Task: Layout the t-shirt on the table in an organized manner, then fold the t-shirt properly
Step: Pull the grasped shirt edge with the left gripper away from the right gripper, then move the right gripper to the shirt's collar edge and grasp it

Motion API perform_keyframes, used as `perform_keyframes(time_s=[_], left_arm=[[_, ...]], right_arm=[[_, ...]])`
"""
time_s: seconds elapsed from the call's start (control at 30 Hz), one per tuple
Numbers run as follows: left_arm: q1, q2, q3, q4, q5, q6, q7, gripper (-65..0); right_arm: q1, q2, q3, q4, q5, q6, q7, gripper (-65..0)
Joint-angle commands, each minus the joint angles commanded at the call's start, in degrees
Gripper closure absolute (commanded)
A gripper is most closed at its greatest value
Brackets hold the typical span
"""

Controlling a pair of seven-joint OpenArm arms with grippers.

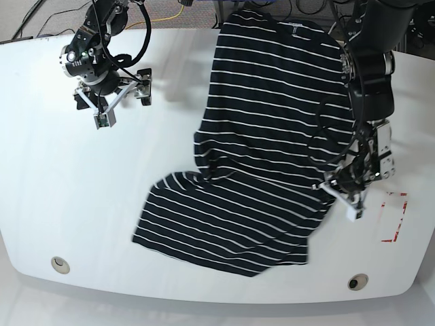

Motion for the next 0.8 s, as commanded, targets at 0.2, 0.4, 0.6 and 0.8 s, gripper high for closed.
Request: perform_keyframes(time_s=[0.2, 0.4, 0.6, 0.8], left_arm=[[6.24, -0.62, -7.91, 8.79, 0.18, 0.00, 2.64, -11.8], [12.04, -0.62, -13.89, 17.85, 0.26, 0.00, 4.22, -11.8], [14.95, -0.62, -14.15, 23.74, 0.18, 0.00, 4.31, -12.1], [15.65, -0.62, -14.15, 27.52, 0.18, -0.09, 4.31, -20.0]], right_arm=[[-1.05, 0.79, -0.18, -0.09, 9.58, 0.00, -6.15, -65.0], [-3.16, 1.23, -6.15, -0.18, 15.65, 0.00, -7.12, -65.0], [-3.60, 2.02, -13.98, -0.09, 15.65, 0.00, -6.86, -65.0], [-2.11, 2.02, -18.20, -0.26, 15.47, 0.00, -6.77, -65.0]])
